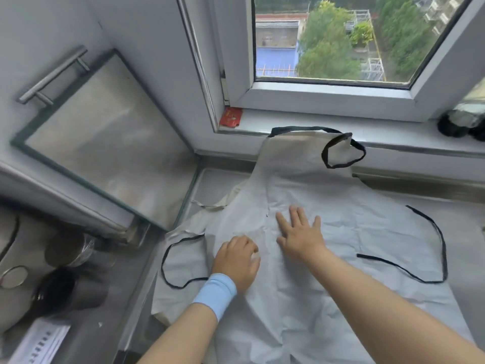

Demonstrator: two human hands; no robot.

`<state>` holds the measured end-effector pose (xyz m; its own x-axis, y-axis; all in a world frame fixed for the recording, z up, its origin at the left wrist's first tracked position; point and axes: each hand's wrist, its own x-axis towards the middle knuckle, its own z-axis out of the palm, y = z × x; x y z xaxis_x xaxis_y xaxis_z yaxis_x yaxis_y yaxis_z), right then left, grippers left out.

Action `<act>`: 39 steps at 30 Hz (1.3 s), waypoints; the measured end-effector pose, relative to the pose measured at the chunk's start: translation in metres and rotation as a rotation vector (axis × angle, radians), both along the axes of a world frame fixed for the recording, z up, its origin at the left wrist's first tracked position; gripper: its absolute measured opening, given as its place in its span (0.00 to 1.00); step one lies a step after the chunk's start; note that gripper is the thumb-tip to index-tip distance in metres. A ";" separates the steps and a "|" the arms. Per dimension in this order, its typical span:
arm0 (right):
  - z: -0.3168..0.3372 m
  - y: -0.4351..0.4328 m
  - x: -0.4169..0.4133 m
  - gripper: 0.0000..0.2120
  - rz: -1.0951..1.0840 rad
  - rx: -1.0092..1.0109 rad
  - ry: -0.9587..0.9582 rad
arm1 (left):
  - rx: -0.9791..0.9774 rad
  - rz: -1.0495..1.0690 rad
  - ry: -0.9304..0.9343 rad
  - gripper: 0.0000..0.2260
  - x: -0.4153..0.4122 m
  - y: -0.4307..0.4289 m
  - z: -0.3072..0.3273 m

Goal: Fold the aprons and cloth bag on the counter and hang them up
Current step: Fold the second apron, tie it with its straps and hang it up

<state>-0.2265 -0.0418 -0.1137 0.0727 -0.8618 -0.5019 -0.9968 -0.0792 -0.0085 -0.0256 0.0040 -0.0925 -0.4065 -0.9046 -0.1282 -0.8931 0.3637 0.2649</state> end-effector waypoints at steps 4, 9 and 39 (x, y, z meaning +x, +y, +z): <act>0.002 0.013 0.020 0.27 0.022 -0.179 -0.011 | 0.303 -0.050 -0.241 0.28 -0.001 -0.012 -0.012; -0.014 0.066 0.041 0.31 0.156 -0.024 -0.190 | 0.258 0.097 -0.210 0.26 0.003 -0.023 -0.005; 0.011 0.238 0.034 0.29 0.069 -0.056 -0.308 | 0.467 1.038 0.561 0.11 0.071 0.142 0.031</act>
